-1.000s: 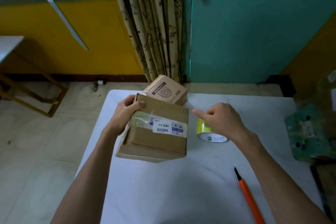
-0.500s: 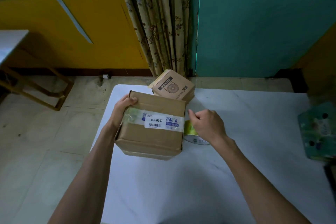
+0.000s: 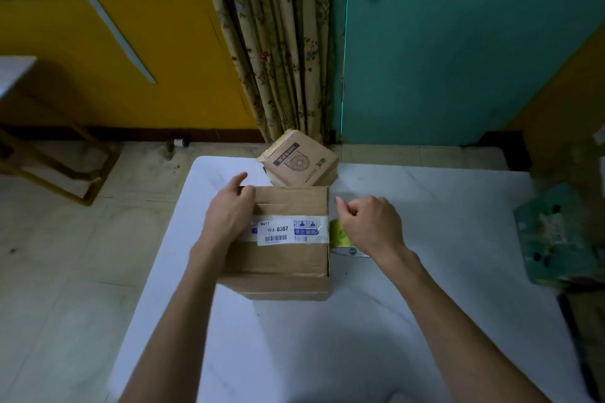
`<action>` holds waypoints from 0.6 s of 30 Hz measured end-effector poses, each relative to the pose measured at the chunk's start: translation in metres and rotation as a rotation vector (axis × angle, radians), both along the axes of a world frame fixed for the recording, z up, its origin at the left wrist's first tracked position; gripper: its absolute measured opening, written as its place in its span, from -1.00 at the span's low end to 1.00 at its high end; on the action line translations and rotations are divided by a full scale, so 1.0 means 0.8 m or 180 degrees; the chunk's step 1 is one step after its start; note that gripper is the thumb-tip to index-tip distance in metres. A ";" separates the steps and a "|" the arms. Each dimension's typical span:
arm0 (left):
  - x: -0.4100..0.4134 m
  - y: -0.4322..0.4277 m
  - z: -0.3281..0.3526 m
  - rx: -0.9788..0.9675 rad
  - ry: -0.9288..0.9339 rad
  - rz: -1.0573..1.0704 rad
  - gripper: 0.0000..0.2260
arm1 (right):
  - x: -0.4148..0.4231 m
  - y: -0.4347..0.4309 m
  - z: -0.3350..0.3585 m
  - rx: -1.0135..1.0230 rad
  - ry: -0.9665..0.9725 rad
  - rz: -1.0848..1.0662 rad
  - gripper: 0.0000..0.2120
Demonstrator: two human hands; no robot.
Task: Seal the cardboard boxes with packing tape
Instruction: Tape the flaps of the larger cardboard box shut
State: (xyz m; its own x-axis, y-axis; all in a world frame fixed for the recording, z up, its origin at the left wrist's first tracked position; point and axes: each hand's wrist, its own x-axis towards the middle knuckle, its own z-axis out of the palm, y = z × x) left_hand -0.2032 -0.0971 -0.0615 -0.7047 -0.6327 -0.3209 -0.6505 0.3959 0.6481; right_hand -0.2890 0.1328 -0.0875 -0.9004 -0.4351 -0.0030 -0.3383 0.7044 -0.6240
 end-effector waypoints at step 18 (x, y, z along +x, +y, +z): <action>0.000 0.085 -0.005 -0.0155 -0.0153 -0.0154 -0.59 | 0.020 0.109 0.031 -0.1051 -0.0634 0.0100 -0.36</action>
State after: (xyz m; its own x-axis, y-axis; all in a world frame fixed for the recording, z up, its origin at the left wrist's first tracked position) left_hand -0.2034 -0.0294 -0.0651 -0.7194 -0.6140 -0.3247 -0.6598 0.4580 0.5957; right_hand -0.2733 0.2198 -0.0624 -0.8825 -0.4693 -0.0315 -0.2059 0.4457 -0.8712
